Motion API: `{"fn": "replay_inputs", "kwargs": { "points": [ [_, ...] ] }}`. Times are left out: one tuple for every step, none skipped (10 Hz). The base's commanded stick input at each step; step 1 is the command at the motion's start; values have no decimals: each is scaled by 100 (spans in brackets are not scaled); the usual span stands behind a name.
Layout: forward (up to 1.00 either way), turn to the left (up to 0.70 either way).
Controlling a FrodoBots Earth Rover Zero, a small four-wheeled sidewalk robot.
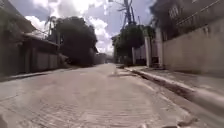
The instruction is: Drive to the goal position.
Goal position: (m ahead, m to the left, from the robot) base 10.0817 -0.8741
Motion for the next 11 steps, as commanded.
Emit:
{"fn": "replay_inputs", "kwargs": {
  "points": [
    [100,0],
    [100,-1],
    [100,-3],
    [100,-6],
    [100,-8],
    [100,-10],
    [100,-12],
    [100,-10],
    [100,-7],
    [100,-5],
    [100,-3]
  ]
}}
